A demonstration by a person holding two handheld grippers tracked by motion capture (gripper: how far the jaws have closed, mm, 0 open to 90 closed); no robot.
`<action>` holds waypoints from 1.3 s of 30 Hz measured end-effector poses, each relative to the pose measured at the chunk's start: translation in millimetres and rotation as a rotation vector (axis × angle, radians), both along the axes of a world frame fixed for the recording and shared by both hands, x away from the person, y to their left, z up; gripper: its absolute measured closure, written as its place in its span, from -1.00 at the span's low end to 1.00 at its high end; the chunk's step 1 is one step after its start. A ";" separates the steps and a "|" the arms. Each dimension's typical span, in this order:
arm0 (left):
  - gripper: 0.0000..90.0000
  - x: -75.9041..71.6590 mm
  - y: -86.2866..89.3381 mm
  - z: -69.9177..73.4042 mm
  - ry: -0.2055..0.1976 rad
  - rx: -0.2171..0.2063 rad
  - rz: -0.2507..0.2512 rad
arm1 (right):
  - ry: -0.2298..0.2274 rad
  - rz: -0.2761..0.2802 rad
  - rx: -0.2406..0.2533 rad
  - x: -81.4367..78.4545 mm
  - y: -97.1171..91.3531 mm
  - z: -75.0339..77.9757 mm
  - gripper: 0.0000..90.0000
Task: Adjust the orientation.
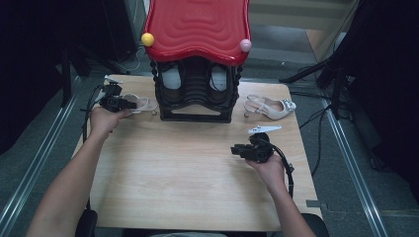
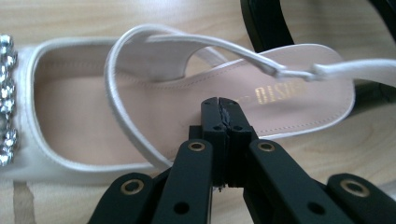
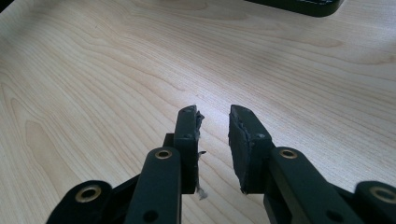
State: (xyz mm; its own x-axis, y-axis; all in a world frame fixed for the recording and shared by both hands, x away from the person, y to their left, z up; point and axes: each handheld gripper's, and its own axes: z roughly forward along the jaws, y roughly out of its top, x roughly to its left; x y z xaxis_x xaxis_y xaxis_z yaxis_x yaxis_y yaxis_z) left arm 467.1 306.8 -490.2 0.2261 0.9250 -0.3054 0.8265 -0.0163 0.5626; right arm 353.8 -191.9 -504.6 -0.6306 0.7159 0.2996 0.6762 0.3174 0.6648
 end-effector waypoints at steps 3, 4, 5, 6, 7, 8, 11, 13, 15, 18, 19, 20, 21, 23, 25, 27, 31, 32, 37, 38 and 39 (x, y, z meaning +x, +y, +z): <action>1.00 -2.7 4.4 0.4 0.015 -0.004 -0.006 | 0.001 -0.005 0.004 0.4 -0.7 0.0 0.64; 1.00 -2.9 6.9 0.8 0.022 0.004 -0.018 | 0.003 -0.009 0.007 0.6 -0.9 0.0 0.64; 1.00 -3.4 7.9 1.1 0.025 0.010 -0.012 | 0.003 -0.010 0.006 0.8 -1.1 -0.1 0.63; 1.00 -3.5 9.5 0.9 0.026 0.006 -0.010 | 0.003 -0.013 0.005 0.7 -1.2 -0.1 0.63; 1.00 -3.9 11.0 1.0 0.032 0.005 -0.005 | 0.005 -0.012 0.004 0.8 -1.4 0.0 0.63; 1.00 -4.3 13.7 1.4 0.039 0.017 -0.019 | 0.006 -0.014 0.004 0.6 -1.4 0.0 0.62; 1.00 -4.7 16.1 1.4 0.045 0.012 -0.006 | 0.005 -0.016 0.006 0.9 -1.9 0.2 0.62; 1.00 -4.6 19.1 1.6 0.050 0.029 -0.018 | 0.008 -0.020 0.006 1.1 -1.9 0.0 0.62; 1.00 -4.3 21.0 0.8 0.050 0.023 -0.007 | 0.009 -0.021 0.005 1.1 -2.0 -0.1 0.62; 1.00 -3.6 23.3 0.3 0.055 0.032 -0.007 | 0.008 -0.021 0.008 1.3 -2.2 -0.2 0.61; 1.00 -2.8 23.2 0.3 0.057 0.034 -0.004 | 0.008 -0.021 0.006 1.5 -2.1 -0.4 0.61; 1.00 -2.0 23.8 1.1 0.063 0.045 -0.015 | 0.009 -0.022 0.005 1.5 -2.1 -0.5 0.61; 1.00 -0.9 24.2 2.4 0.070 0.055 -0.019 | 0.011 -0.023 0.006 1.6 -2.1 -0.7 0.61; 1.00 1.1 24.7 4.1 0.070 0.069 -0.022 | 0.012 -0.025 0.005 1.6 -2.1 -0.8 0.61; 1.00 2.8 25.3 5.4 0.078 0.082 -0.024 | 0.014 -0.028 0.005 1.6 -2.4 -0.6 0.61; 1.00 3.3 26.0 4.5 0.076 0.072 -0.012 | 0.014 -0.028 0.008 1.6 -2.7 -0.5 0.60; 1.00 3.8 26.7 4.2 0.066 0.075 0.005 | 0.016 -0.031 0.004 1.7 -3.4 -0.9 0.59; 1.00 3.9 28.3 4.2 0.070 0.072 0.001 | 0.021 -0.034 0.004 1.6 -3.6 -0.7 0.59; 0.97 4.0 28.4 3.6 0.057 0.072 0.011 | 0.021 -0.036 0.004 1.9 -4.5 -1.1 0.58; 0.93 4.0 28.1 4.0 0.063 0.062 0.002 | 0.022 -0.036 0.005 1.9 -4.5 -1.2 0.58; 0.89 3.7 28.4 4.9 0.068 0.066 -0.016 | 0.027 -0.036 0.005 1.8 -4.3 -1.2 0.58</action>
State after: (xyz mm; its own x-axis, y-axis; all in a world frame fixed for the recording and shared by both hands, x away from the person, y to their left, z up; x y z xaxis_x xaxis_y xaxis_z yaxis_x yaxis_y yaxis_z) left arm 470.8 335.2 -485.3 0.2218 0.9400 -0.2591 0.8619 -0.0648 0.5029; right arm 355.6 -196.1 -505.8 -0.5960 0.7364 0.3201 0.7049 0.2888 0.6479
